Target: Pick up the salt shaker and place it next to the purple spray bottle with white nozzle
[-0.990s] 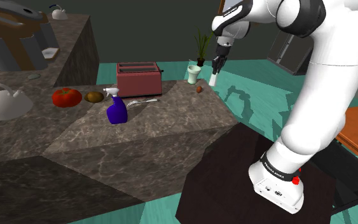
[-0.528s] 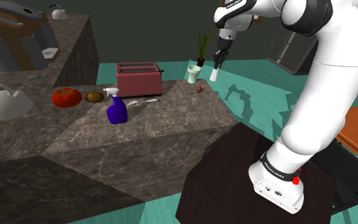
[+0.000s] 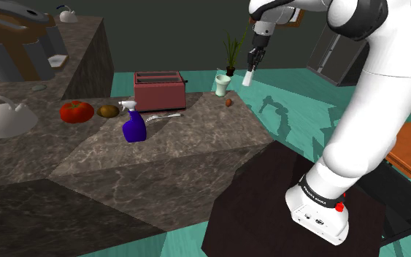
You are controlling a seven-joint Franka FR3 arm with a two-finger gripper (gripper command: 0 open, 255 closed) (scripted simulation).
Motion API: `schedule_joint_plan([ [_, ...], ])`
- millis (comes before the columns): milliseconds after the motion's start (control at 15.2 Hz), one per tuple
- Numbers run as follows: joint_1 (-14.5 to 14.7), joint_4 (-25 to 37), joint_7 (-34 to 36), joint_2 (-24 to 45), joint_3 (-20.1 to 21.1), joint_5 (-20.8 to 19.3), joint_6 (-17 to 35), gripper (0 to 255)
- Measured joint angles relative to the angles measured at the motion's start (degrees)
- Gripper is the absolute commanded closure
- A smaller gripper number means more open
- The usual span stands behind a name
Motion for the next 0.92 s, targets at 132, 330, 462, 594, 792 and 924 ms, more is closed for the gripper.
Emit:
schedule_joint_plan([
  [132, 0.0, 1.0, 0.2, -0.3, 0.0, -0.2, -1.3, 255],
  [330, 0.0, 2.8, 0.5, -0.7, -0.1, -0.4, -3.5, 255],
  [462, -0.1, 4.5, 0.6, -0.6, -0.2, -0.4, -5.0, 255],
  [594, -0.1, 5.5, 0.8, -1.0, -0.2, -0.6, -6.3, 255],
  [792, 1.1, 5.2, 2.7, -2.3, 0.3, -1.1, -7.1, 255],
  [924, 2.6, 3.1, 4.9, -4.0, 1.1, -1.7, -6.5, 255],
])
